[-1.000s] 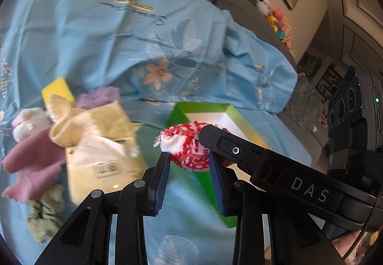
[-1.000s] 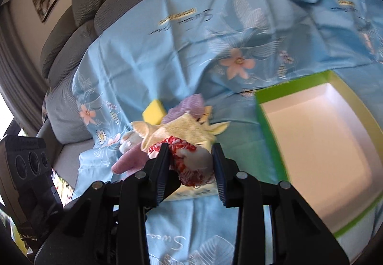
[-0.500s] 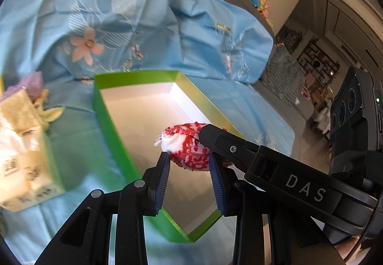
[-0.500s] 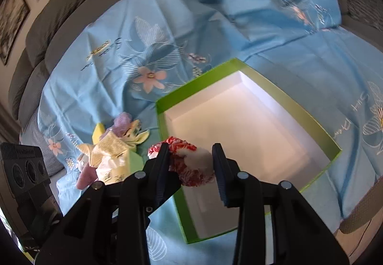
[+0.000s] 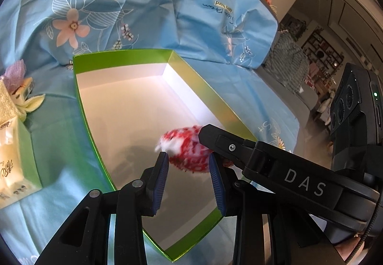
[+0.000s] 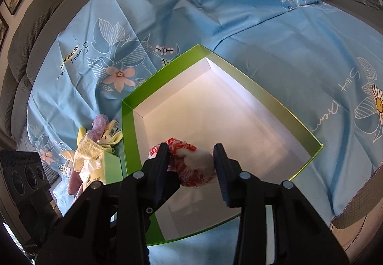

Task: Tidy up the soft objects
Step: 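Carry the ball with the right gripper into the green box and release, then return the right tool to the pile above the green knit scrunchie, then grasp the green knit scrunchie with the right gripper and lift, then carry the scrunchie with the right gripper into the green box and release, then move the right tool back to the cream knit cloth on the pile, then grasp the cream knit cloth with the right gripper and lift, then carry the cream cloth with the right gripper into the green box and release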

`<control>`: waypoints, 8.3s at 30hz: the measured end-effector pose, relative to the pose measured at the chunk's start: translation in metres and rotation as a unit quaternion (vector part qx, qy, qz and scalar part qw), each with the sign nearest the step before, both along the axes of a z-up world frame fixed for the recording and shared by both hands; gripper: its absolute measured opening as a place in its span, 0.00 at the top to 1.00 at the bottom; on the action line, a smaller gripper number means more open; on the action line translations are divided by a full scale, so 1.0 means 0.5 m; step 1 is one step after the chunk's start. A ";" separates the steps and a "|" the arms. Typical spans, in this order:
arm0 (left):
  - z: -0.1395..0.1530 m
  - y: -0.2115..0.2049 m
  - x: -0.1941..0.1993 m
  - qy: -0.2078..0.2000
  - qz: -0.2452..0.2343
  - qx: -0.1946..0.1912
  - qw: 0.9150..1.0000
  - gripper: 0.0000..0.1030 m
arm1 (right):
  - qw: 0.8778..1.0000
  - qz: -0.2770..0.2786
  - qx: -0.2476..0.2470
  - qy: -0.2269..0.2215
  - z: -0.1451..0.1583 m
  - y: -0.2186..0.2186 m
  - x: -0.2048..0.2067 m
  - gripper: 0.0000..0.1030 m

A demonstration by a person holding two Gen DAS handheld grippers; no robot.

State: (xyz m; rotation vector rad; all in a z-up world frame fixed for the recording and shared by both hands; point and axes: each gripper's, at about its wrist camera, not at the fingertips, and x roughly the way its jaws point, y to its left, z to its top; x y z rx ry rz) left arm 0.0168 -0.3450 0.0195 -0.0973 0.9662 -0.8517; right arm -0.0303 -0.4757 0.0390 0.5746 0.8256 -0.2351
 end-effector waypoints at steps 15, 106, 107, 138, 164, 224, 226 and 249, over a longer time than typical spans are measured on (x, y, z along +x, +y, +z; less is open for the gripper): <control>0.085 0.150 -0.007 -0.037 0.051 -0.015 0.998 0.24 | 0.998 0.022 -0.002 -0.051 0.054 0.061 -0.009 0.04; 0.077 0.536 0.041 -0.104 0.276 0.033 0.955 0.78 | 0.941 0.329 -0.023 -0.074 0.028 0.577 0.192 0.91; 0.083 0.522 0.045 -0.108 0.270 0.033 0.956 0.78 | 0.944 0.321 -0.023 -0.078 0.034 0.561 0.194 0.91; 0.058 0.121 0.109 -0.085 0.081 0.013 0.993 0.78 | 0.994 0.080 -0.033 -0.064 0.046 0.159 0.133 0.90; -0.007 0.027 0.090 -0.001 0.058 0.041 0.997 0.78 | 0.999 0.015 0.011 0.035 -0.034 0.022 0.119 0.48; -0.045 0.477 0.312 0.074 0.275 0.039 0.958 0.75 | 0.946 0.301 0.079 0.093 -0.110 0.446 0.450 0.89; -0.013 0.481 0.297 0.055 0.276 0.033 0.959 0.75 | 0.945 0.306 0.088 0.075 -0.084 0.449 0.439 0.89; 0.165 0.369 0.174 -0.028 0.219 -0.013 0.975 0.75 | 0.960 0.268 0.061 -0.050 0.132 0.342 0.268 0.89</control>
